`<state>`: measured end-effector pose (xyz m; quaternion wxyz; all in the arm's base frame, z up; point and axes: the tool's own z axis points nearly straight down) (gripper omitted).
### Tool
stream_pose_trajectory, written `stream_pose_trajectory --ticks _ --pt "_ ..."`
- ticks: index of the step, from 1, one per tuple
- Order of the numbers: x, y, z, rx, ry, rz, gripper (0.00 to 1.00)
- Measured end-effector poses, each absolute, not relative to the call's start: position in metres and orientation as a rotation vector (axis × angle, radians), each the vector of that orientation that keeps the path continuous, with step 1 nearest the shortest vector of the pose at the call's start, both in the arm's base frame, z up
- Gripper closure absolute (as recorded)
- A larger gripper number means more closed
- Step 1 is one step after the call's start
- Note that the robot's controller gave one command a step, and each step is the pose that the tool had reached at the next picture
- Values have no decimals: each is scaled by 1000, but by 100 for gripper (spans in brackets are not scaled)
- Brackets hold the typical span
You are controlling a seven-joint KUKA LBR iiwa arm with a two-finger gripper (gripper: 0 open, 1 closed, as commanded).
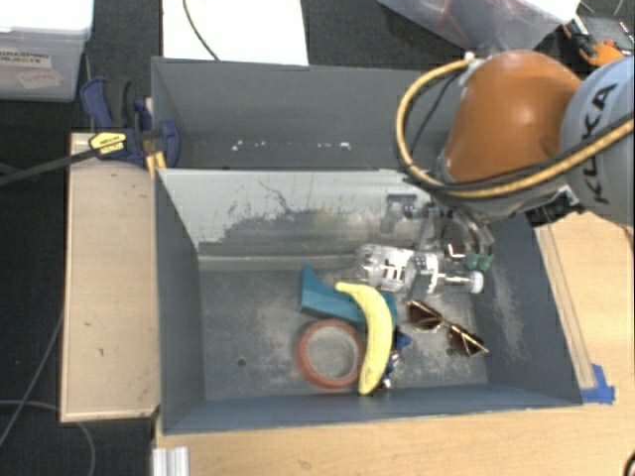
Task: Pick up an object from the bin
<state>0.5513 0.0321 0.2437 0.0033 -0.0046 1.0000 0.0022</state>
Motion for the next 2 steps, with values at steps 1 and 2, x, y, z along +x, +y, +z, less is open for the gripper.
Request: stream_pose_trajectory --ticks 1,2 --pt "551 26 243 -1 3137 1 0" --pt "554 66 158 204 3133 7 0"
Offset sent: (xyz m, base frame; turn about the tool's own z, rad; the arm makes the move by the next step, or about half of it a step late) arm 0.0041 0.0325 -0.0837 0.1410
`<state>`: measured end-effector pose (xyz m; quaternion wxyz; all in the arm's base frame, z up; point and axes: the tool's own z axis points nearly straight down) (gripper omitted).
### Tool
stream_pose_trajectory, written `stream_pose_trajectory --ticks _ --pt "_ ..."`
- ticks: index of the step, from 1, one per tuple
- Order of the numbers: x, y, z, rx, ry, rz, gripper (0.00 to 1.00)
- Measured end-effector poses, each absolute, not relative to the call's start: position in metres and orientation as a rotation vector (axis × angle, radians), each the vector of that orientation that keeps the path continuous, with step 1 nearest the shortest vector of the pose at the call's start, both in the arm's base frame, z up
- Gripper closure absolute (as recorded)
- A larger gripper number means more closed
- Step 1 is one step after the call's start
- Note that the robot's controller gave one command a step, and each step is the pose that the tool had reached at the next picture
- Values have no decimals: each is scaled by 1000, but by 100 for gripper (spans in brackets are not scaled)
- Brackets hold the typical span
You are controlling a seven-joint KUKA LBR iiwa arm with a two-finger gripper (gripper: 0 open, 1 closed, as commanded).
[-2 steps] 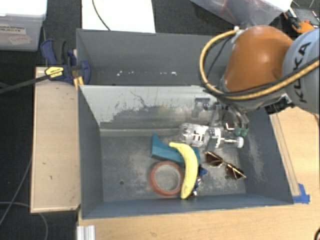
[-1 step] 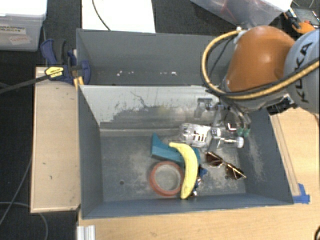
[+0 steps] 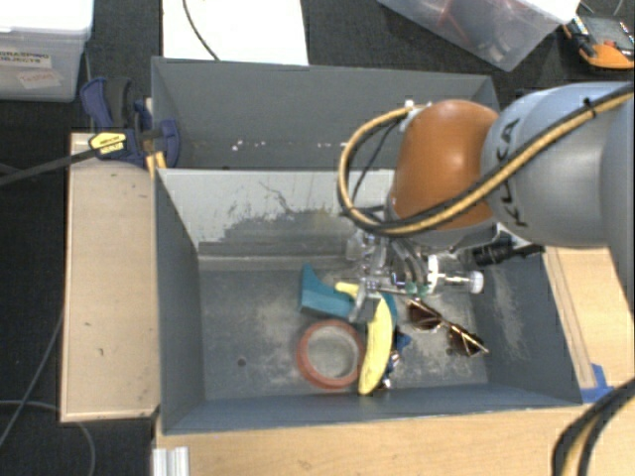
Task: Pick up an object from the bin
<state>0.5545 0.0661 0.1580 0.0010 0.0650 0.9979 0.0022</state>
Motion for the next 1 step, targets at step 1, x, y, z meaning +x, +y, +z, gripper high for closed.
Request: stream_pose_trajectory --ticks 1 --pt "562 61 161 35 3125 1 0"
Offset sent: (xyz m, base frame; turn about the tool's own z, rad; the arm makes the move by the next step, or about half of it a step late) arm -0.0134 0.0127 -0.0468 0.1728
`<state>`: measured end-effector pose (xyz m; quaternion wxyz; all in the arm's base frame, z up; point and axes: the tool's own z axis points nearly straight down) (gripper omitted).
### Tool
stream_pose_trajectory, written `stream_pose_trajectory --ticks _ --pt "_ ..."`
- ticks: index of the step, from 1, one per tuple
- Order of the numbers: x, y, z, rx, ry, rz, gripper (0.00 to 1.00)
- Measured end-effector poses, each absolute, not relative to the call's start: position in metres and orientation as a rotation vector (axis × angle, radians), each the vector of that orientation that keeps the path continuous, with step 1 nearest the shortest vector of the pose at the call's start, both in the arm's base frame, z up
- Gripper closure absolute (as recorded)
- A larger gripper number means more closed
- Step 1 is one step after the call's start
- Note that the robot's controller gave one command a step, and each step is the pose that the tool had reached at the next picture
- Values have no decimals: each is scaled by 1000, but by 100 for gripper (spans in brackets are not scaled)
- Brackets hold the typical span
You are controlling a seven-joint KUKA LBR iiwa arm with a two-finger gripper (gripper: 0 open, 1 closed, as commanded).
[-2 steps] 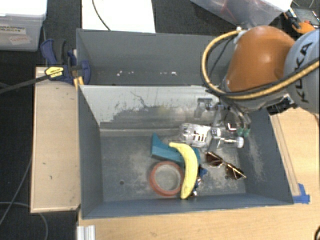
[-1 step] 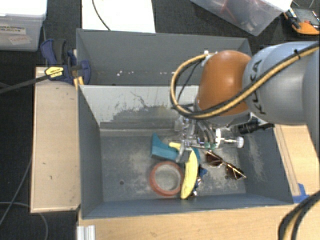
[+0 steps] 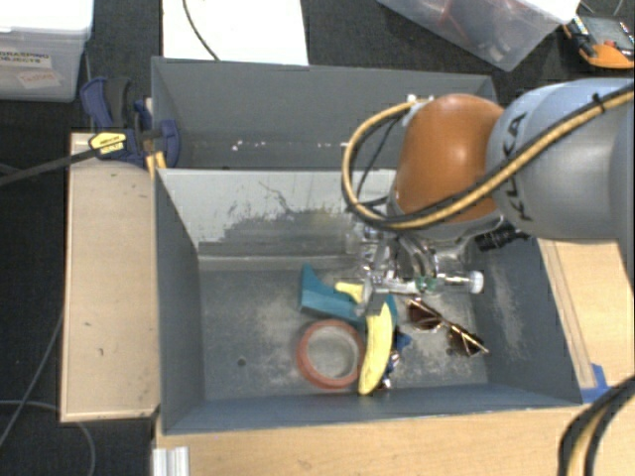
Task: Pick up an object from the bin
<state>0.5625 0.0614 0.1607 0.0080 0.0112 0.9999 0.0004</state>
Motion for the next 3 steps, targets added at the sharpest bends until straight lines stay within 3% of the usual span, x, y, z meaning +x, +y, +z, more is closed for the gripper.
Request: stream_pose_trajectory --ticks 1,2,3 --pt "541 79 111 473 3100 7 0" --pt "547 71 70 167 3121 4 0" --pt "536 83 72 638 3052 13 100"
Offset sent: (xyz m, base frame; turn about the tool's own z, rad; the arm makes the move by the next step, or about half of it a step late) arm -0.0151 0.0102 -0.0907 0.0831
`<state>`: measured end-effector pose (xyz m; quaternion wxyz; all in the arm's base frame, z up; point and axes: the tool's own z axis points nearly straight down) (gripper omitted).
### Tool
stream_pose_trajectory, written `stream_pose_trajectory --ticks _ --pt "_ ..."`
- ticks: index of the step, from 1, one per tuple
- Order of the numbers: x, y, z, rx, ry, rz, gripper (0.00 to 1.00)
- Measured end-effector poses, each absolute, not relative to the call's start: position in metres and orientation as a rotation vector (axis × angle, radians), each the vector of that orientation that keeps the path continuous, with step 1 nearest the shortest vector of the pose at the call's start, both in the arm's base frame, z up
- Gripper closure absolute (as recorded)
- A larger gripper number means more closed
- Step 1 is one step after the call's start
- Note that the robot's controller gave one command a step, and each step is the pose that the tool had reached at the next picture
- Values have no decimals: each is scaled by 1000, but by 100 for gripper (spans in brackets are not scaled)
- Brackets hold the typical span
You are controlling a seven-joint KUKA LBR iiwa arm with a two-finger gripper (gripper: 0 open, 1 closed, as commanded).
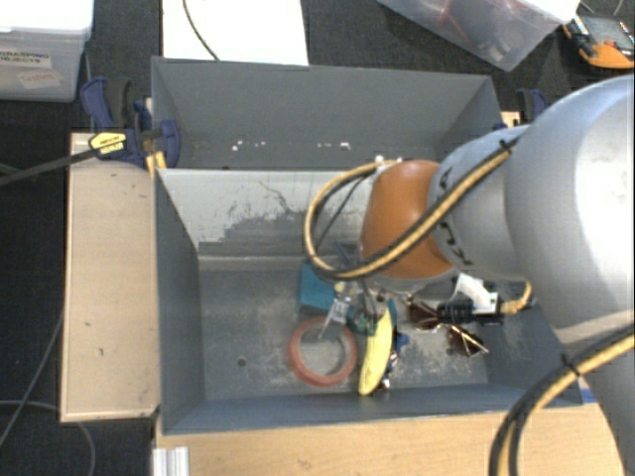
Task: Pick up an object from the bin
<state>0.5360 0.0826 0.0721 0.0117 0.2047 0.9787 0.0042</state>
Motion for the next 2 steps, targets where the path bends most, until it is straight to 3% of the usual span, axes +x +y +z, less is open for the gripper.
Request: stream_pose_trajectory --ticks 1,2 --pt "536 83 72 638 3052 13 100" --pt "533 82 97 636 3061 8 100"
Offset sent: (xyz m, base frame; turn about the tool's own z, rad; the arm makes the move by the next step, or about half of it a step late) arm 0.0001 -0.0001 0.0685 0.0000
